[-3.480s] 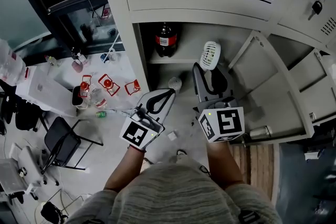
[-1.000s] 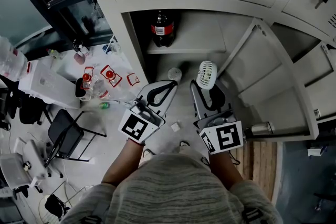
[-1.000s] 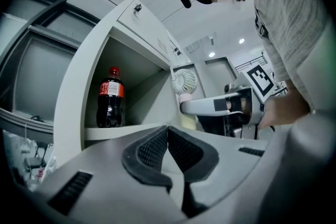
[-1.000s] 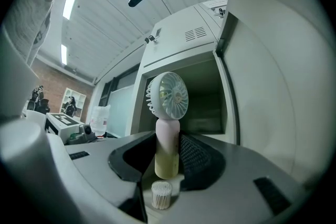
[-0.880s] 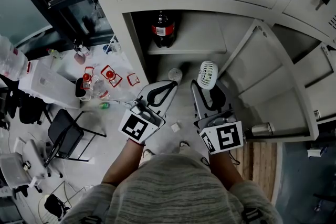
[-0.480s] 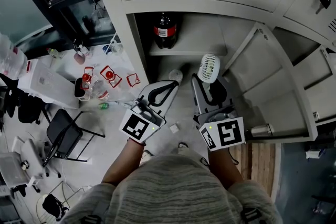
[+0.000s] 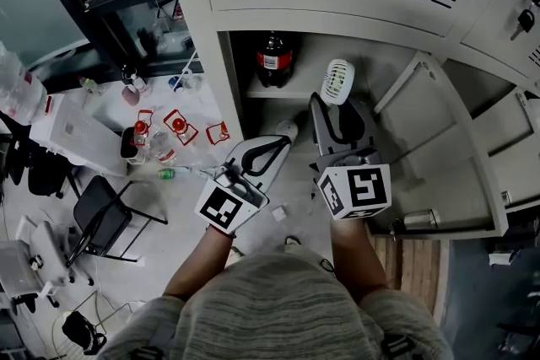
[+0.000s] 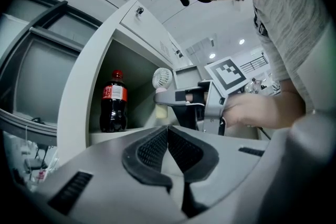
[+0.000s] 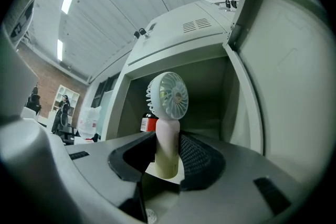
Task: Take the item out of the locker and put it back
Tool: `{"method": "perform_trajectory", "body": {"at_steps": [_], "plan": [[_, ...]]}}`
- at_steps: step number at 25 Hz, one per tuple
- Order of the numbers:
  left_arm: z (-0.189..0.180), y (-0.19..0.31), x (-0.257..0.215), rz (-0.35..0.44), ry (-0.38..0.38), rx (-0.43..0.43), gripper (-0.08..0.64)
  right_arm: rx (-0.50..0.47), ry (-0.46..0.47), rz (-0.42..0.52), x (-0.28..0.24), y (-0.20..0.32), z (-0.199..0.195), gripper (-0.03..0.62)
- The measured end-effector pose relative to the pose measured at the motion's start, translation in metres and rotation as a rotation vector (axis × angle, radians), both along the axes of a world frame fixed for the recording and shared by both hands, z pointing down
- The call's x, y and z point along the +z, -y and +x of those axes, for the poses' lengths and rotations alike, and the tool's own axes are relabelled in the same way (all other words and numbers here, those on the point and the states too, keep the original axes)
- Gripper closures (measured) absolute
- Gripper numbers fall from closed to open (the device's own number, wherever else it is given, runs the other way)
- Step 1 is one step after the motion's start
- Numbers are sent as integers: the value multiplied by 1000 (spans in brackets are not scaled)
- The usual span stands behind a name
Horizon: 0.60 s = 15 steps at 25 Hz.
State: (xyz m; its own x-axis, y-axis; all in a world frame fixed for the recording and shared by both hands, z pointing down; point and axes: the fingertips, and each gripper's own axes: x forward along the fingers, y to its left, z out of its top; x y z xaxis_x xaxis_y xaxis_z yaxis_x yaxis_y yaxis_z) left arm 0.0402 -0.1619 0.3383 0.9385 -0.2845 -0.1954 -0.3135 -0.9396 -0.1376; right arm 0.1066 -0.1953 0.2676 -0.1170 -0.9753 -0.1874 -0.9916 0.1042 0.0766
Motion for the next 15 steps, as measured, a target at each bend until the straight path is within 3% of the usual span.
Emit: {"method": "perform_trajectory", "body": {"at_steps": [9,15], "plan": [[1,6,1,-1,0,-5,551,10,21,-11,-4,31,8,442],[4,7,3,-4,5,0,551,46,41,-66,5,49,16,442]]}}
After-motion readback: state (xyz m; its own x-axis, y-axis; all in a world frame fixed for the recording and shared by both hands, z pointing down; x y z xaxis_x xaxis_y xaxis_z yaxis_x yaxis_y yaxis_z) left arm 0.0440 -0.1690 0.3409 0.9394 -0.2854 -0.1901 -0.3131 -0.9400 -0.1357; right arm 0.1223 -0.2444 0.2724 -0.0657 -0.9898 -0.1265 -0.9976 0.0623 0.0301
